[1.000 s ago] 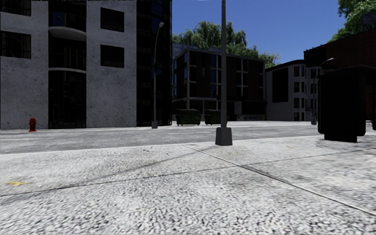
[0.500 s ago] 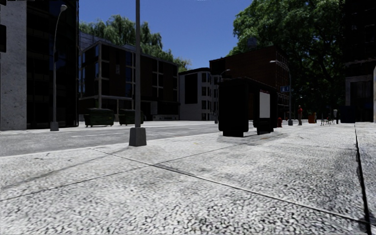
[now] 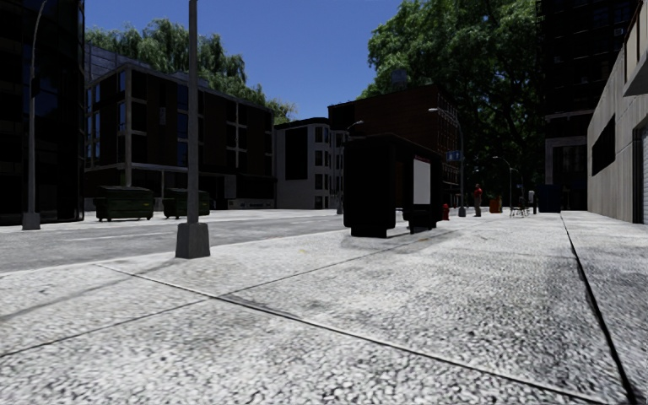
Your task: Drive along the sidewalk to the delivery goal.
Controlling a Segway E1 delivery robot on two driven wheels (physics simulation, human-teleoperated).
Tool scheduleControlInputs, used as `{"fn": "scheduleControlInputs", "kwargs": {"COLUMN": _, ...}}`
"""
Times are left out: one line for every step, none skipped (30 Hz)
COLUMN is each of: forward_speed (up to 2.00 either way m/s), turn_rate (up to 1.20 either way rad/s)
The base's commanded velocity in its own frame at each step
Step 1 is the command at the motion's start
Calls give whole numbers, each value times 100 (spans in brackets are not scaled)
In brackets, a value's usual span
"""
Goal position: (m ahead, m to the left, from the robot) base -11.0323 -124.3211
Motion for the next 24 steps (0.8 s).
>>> {"fn": "scheduleControlInputs", "kwargs": {"forward_speed": 200, "turn_rate": 0}}
{"fn": "scheduleControlInputs", "kwargs": {"forward_speed": 200, "turn_rate": 0}}
{"fn": "scheduleControlInputs", "kwargs": {"forward_speed": 200, "turn_rate": -5}}
{"fn": "scheduleControlInputs", "kwargs": {"forward_speed": 200, "turn_rate": -27}}
{"fn": "scheduleControlInputs", "kwargs": {"forward_speed": 200, "turn_rate": -27}}
{"fn": "scheduleControlInputs", "kwargs": {"forward_speed": 200, "turn_rate": -42}}
{"fn": "scheduleControlInputs", "kwargs": {"forward_speed": 200, "turn_rate": -52}}
{"fn": "scheduleControlInputs", "kwargs": {"forward_speed": 200, "turn_rate": -57}}
{"fn": "scheduleControlInputs", "kwargs": {"forward_speed": 200, "turn_rate": -57}}
{"fn": "scheduleControlInputs", "kwargs": {"forward_speed": 200, "turn_rate": -58}}
{"fn": "scheduleControlInputs", "kwargs": {"forward_speed": 200, "turn_rate": -58}}
{"fn": "scheduleControlInputs", "kwargs": {"forward_speed": 200, "turn_rate": -58}}
{"fn": "scheduleControlInputs", "kwargs": {"forward_speed": 200, "turn_rate": -58}}
{"fn": "scheduleControlInputs", "kwargs": {"forward_speed": 200, "turn_rate": -58}}
{"fn": "scheduleControlInputs", "kwargs": {"forward_speed": 200, "turn_rate": -58}}
{"fn": "scheduleControlInputs", "kwargs": {"forward_speed": 200, "turn_rate": -58}}
{"fn": "scheduleControlInputs", "kwargs": {"forward_speed": 200, "turn_rate": -58}}
{"fn": "scheduleControlInputs", "kwargs": {"forward_speed": 200, "turn_rate": -58}}
{"fn": "scheduleControlInputs", "kwargs": {"forward_speed": 200, "turn_rate": -58}}
{"fn": "scheduleControlInputs", "kwargs": {"forward_speed": 200, "turn_rate": -58}}
{"fn": "scheduleControlInputs", "kwargs": {"forward_speed": 200, "turn_rate": -58}}
{"fn": "scheduleControlInputs", "kwargs": {"forward_speed": 200, "turn_rate": -58}}
{"fn": "scheduleControlInputs", "kwargs": {"forward_speed": 200, "turn_rate": -54}}
{"fn": "scheduleControlInputs", "kwargs": {"forward_speed": 200, "turn_rate": -54}}
